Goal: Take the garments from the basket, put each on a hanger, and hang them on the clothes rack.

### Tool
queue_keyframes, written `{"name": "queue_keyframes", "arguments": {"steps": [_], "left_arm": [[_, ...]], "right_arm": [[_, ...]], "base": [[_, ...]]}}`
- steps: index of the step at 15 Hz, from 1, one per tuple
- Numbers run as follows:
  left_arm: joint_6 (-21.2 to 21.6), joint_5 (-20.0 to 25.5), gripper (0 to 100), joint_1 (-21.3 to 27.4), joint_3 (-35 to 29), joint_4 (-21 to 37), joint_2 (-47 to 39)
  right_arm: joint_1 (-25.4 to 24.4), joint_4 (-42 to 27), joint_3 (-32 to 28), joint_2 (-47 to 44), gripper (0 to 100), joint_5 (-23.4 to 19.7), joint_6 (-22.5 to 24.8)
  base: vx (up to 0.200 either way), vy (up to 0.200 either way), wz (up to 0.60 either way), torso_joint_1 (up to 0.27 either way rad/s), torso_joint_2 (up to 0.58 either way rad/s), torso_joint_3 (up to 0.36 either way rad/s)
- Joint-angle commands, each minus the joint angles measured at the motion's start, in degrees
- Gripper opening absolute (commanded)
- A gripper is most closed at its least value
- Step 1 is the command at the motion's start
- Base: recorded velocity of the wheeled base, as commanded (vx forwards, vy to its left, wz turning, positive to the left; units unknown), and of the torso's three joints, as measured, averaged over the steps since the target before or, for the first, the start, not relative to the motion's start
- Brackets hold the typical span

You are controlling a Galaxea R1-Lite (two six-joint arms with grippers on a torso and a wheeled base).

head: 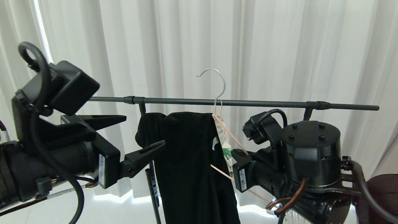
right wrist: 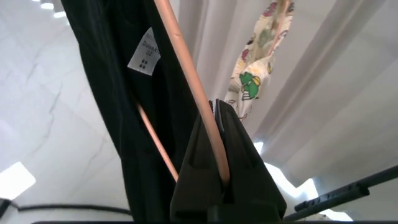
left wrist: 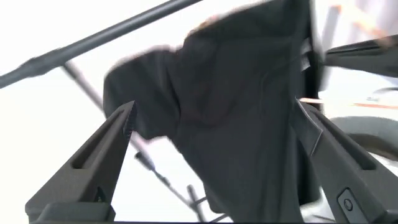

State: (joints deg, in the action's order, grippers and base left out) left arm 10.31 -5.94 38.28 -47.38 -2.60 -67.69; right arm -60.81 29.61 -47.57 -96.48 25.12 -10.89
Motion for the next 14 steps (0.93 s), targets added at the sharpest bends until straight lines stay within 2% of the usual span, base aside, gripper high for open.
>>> {"name": "queue_keyframes", "arguments": {"steps": [1, 2, 3, 5, 6, 7, 9, 12, 14], "left_arm": [[2.3, 8.4, 100, -7.3, 1.4, 0.0, 3.5], [3.7, 16.9, 100, -10.9, 2.4, 0.0, 4.3], [4.8, 21.3, 100, -11.8, 2.9, 0.0, 4.5], [6.3, 26.3, 100, -12.1, 4.1, 0.0, 4.9], [7.5, 31.1, 100, -12.0, 5.6, 0.0, 4.9], [8.6, 33.5, 100, -12.0, 6.6, 0.0, 4.9], [10.2, 35.6, 100, -12.0, 8.4, 0.0, 4.8], [10.3, 35.6, 100, -10.9, 9.0, 0.0, 4.5], [10.3, 35.6, 100, -7.6, 10.6, 0.0, 5.0]], "right_arm": [[-0.5, 0.0, 2.2, 2.7, 0, -0.3, 1.0], [-0.5, 0.0, 4.1, 4.5, 0, -1.8, 2.6], [-0.9, 0.0, 5.2, 5.7, 0, -3.1, 3.5], [-1.8, 0.2, 7.1, 7.4, 0, -3.9, 4.1], [-3.6, 1.9, 9.4, 8.2, 0, -4.0, 4.2], [-4.7, 3.0, 11.0, 8.6, 0, -4.0, 4.4], [-6.9, 4.4, 14.0, 9.9, 0, -3.9, 5.9], [-8.2, 5.0, 17.0, 11.0, 0, -4.0, 7.4], [-10.1, 5.8, 17.8, 11.2, 0, -3.9, 7.7]], "base": [[0.0, 0.0, 0.0, 0.0, 0.0, 0.0], [0.0, 0.0, 0.0, 0.0, 0.0, 0.0], [0.0, 0.0, 0.0, 0.0, 0.0, 0.0], [0.0, 0.0, 0.0, 0.0, 0.0, 0.0], [0.0, 0.0, 0.0, 0.0, 0.0, 0.0], [0.0, 0.0, 0.0, 0.0, 0.0, 0.0], [0.0, 0.0, 0.0, 0.0, 0.0, 0.0], [0.0, 0.0, 0.0, 0.0, 0.0, 0.0], [0.0, 0.0, 0.0, 0.0, 0.0, 0.0]]}}
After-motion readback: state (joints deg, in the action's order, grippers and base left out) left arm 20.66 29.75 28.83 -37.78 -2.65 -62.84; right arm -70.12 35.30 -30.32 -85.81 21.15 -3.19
